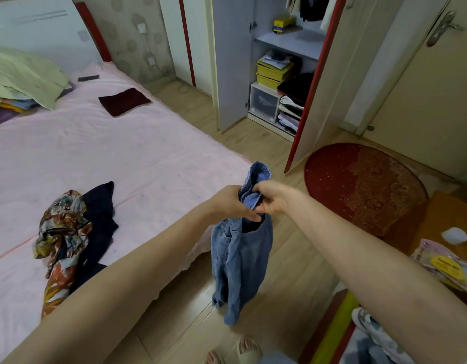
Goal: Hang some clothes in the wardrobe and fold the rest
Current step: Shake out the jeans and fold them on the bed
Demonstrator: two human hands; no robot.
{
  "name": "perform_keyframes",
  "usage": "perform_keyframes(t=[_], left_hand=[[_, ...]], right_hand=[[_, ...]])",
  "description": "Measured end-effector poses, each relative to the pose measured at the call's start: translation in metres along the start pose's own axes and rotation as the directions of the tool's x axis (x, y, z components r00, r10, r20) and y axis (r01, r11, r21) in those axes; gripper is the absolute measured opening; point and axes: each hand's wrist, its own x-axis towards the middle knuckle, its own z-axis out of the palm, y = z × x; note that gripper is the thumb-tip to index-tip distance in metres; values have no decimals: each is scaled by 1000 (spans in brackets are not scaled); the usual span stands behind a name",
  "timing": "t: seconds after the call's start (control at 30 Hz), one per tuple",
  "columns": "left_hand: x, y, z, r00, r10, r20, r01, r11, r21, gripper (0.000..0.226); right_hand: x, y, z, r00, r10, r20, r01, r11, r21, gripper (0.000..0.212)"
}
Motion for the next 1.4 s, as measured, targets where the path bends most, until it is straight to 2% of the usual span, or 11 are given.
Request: perform_keyframes(t=[0.13, 0.27, 0.4, 0.47, 0.53, 0.63, 0.7, 0.77, 1.0, 1.2, 1.4], left_hand=[[-6, -2, -3, 992, 116, -57, -92, 943, 319, 21], [-10, -13, -13, 975, 219, -34, -182, 879, 440, 17], [-12, -28, -19, 960, 273, -60, -215, 859, 465, 16], [-14, -34, -24, 957, 284, -60, -229, 865, 446, 22], [-15, -37, -30, 956, 290, -42, -245, 868, 432, 27], [-19, -42, -41, 955, 294, 23, -275, 857, 437, 25], [-22, -45, -46, 958, 276, 76, -281, 854, 438, 24], [-25, -50, -53, 963, 245, 113, -269, 861, 431, 26], [-25, -66, -70, 986, 80, 146, -139, 878, 458, 46], [-21, -67, -62, 978, 65, 199, -152, 874, 462, 43], [-23, -62, -80, 987, 80, 142, -126, 927, 355, 39]], right_hand=[[-6, 6, 1, 999, 17, 46, -17, 1000, 18, 28], [-13, 17, -8, 999, 18, -29, -27, 936, -351, 41], [-7, 27, -32, 937, -298, -181, 188, 869, -458, 38], [-6, 28, -50, 731, -662, -168, 401, 615, -678, 17], [-10, 28, -67, 477, -866, 152, 500, 124, -857, 25], [-4, 29, -81, 206, -685, 699, 390, -598, -701, 48], [3, 32, -81, 102, -522, 847, 290, -799, -528, 34], [1, 29, -77, 65, -401, 914, 260, -877, -404, 17], [-6, 26, -62, 39, -17, 999, 419, -907, -32, 13], [1, 29, -45, 405, -81, 911, 579, -748, -325, 32], [14, 38, -19, 469, -232, 852, 558, -669, -490, 34]])
